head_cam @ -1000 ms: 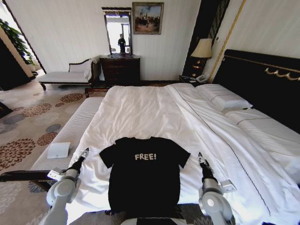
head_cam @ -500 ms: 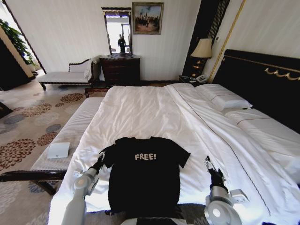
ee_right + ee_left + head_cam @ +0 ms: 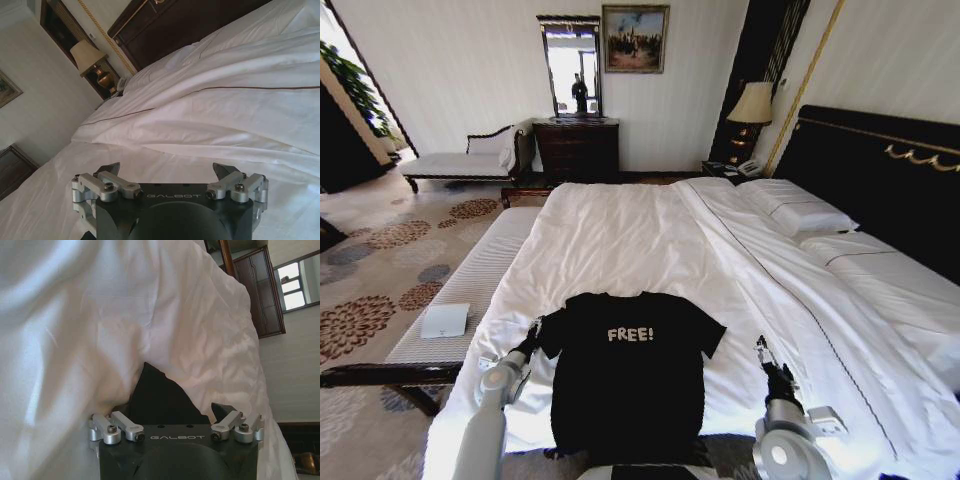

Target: Fold the clothes on the bed.

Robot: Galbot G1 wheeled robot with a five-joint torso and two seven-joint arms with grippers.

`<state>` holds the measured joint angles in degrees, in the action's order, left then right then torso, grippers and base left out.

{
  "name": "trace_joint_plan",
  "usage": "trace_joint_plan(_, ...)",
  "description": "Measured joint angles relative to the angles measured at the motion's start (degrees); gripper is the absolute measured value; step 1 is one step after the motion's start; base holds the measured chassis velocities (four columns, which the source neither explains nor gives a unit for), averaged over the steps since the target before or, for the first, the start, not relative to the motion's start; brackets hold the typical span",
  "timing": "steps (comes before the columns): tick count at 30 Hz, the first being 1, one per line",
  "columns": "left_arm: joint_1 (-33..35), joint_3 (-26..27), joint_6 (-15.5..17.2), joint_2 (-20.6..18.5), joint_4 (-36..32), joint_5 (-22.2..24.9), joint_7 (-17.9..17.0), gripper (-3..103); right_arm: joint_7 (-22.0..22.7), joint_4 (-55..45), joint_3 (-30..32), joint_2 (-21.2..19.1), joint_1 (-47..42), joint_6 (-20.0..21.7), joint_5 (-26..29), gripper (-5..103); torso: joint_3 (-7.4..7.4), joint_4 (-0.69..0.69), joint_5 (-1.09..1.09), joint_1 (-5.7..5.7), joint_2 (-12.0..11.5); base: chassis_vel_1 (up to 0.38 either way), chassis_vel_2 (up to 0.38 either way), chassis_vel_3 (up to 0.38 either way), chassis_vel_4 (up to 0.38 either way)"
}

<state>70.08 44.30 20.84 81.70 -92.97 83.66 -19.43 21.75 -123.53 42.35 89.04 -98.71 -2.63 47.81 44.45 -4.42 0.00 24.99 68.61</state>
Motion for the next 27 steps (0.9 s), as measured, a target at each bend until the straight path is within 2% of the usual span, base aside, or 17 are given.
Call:
trace_joint_plan(1, 0.1, 0.0, 0.0, -0.1, 0.0, -0.1, 0.0, 90, 0.0, 0.0, 0.0, 0.1, 0.0, 0.0, 0.0, 100, 0.00, 0.00, 0.00, 0.00, 0.0, 0.000, 0.000, 0.000, 0.000)
trace_joint_plan(4, 0.3, -0.1, -0.1, -0.7, 0.1, -0.8, 0.1, 74, 0.1, 0.0, 0.0, 0.7, 0.1, 0.0, 0.1, 100, 0.00, 0.00, 0.00, 0.00, 0.0, 0.000, 0.000, 0.000, 0.000)
trace_joint_plan(5, 0.3, -0.1, -0.1, -0.7, 0.1, -0.8, 0.1, 74, 0.1, 0.0, 0.0, 0.7, 0.1, 0.0, 0.1, 100, 0.00, 0.00, 0.00, 0.00, 0.0, 0.000, 0.000, 0.000, 0.000)
trace_joint_plan(8, 0.1, 0.0, -0.3, -1.1, 0.7, -1.5, 0.3, 57, 0.1, 0.1, 0.0, 1.1, 0.2, 0.0, 0.1, 100, 0.00, 0.01, 0.00, 0.00, 0.0, 0.000, 0.000, 0.000, 0.000)
trace_joint_plan(10, 0.1, 0.0, -0.4, -1.1, 0.8, -1.6, 0.4, 57, 0.1, 0.1, 0.1, 1.2, 0.2, 0.0, 0.1, 100, 0.00, 0.00, 0.00, 0.00, 0.0, 0.000, 0.000, 0.000, 0.000)
trace_joint_plan(14, 0.1, 0.0, -0.5, -1.2, 1.1, -2.0, 0.7, 36, 0.0, 0.2, 0.0, 1.4, 0.1, -0.1, 0.0, 100, 0.00, 0.01, -0.01, 0.00, 0.0, 0.000, 0.000, 0.000, 0.000)
trace_joint_plan(15, 0.1, 0.0, -0.5, -1.2, 1.1, -2.0, 0.7, 36, 0.0, 0.2, 0.0, 1.4, 0.1, -0.1, 0.0, 100, 0.00, 0.01, -0.01, 0.00, 0.0, 0.000, 0.000, 0.000, 0.000)
trace_joint_plan(18, 0.1, 0.0, -0.5, -1.2, 1.2, -2.1, 0.7, 19, 0.0, 0.2, 0.0, 2.0, 0.4, -0.1, -0.1, 100, 0.00, 0.01, -0.01, 0.00, 0.0, 0.000, 0.000, 0.000, 0.000)
trace_joint_plan(20, 0.1, 0.0, -0.5, -1.2, 1.2, -2.1, 0.7, 19, -0.1, 0.2, -0.1, 2.1, 0.4, -0.1, -0.2, 100, 0.00, 0.00, -0.01, 0.00, 0.0, 0.000, 0.000, 0.000, 0.000)
trace_joint_plan(24, 0.3, 0.5, -0.5, -2.0, 0.9, -2.0, 0.7, 2, -0.2, 0.4, -0.4, 2.7, 0.4, -0.1, -0.7, 100, 0.00, 0.00, 0.00, 0.00, 0.0, 0.000, 0.000, 0.000, 0.000)
trace_joint_plan(27, 0.5, 0.8, -0.5, -2.6, 0.8, -1.8, 0.7, 0, -0.2, 0.4, -0.5, 2.7, 0.4, -0.1, -0.7, 100, 0.00, 0.01, -0.01, 0.00, 0.0, 0.000, 0.000, 0.000, 0.000)
